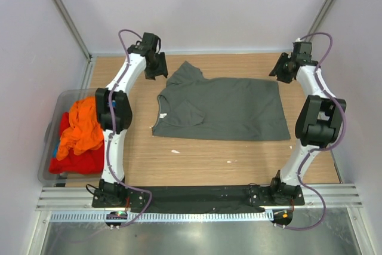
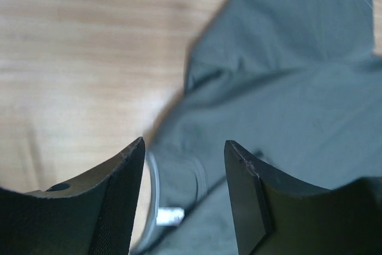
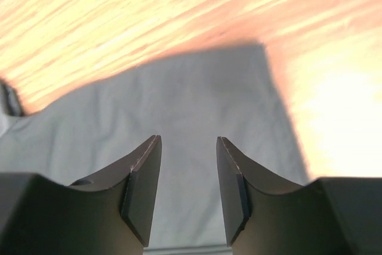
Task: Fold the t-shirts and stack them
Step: Fold the tshirt
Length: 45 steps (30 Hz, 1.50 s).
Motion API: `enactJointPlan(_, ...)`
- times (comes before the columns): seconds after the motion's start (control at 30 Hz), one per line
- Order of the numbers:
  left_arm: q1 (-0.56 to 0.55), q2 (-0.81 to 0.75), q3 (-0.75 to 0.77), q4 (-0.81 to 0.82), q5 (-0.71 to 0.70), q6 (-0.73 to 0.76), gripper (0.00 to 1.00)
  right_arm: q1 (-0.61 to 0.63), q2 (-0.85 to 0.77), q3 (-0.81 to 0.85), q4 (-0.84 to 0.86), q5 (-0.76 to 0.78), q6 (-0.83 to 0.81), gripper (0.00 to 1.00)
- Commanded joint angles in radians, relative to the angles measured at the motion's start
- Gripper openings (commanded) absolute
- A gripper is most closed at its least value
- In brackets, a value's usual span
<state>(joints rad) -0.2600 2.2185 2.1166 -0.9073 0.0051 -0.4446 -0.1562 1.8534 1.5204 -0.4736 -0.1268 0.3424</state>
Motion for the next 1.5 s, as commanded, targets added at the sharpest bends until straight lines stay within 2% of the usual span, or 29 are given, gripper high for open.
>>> enactJointPlan(0.0, 0.007, 0.104, 0.146, 0.015, 0.064, 0.067, 0.58, -0.037, 0.108, 0.174, -0.055, -0.125, -0.121, 0.48)
enactJointPlan(0.07, 0.011, 0.193, 0.239, 0.013, 0.061, 0.078, 0.59, -0.055, 0.18, 0.236, -0.086, -0.146, -0.143, 0.48)
enactJointPlan(0.17, 0.022, 0.273, 0.296, 0.034, 0.076, 0.08, 0.6, -0.078, 0.276, 0.299, -0.094, -0.181, -0.195, 0.47)
enactJointPlan(0.43, 0.03, 0.352, 0.272, 0.186, 0.226, 0.099, 0.62, -0.088, 0.426, 0.385, -0.053, -0.157, -0.384, 0.43)
enactJointPlan(0.53, 0.03, 0.375, 0.279, 0.203, 0.233, 0.121, 0.62, -0.098, 0.489, 0.44, -0.066, -0.218, -0.408, 0.45)
enactJointPlan(0.7, 0.03, 0.408, 0.287, 0.209, 0.234, 0.139, 0.61, -0.109, 0.578, 0.564, -0.149, -0.226, -0.468, 0.45)
enactJointPlan(0.87, 0.03, 0.431, 0.289, 0.234, 0.259, 0.144, 0.57, -0.117, 0.595, 0.567, -0.151, -0.252, -0.526, 0.43)
enactJointPlan(1.1, 0.03, 0.429, 0.284, 0.3, 0.368, 0.132, 0.45, -0.135, 0.622, 0.604, -0.252, -0.428, -0.651, 0.4)
enactJointPlan(1.27, 0.03, 0.434, 0.283, 0.323, 0.378, 0.127, 0.39, -0.141, 0.652, 0.62, -0.27, -0.438, -0.666, 0.38)
enactJointPlan(1.4, 0.03, 0.443, 0.283, 0.337, 0.378, 0.113, 0.26, -0.141, 0.659, 0.623, -0.249, -0.41, -0.654, 0.24)
enactJointPlan(1.43, 0.03, 0.446, 0.284, 0.34, 0.377, 0.11, 0.18, -0.143, 0.655, 0.624, -0.244, -0.402, -0.648, 0.15)
enactJointPlan(1.47, 0.03, 0.446, 0.284, 0.341, 0.377, 0.11, 0.13, -0.141, 0.652, 0.621, -0.225, -0.392, -0.642, 0.1)
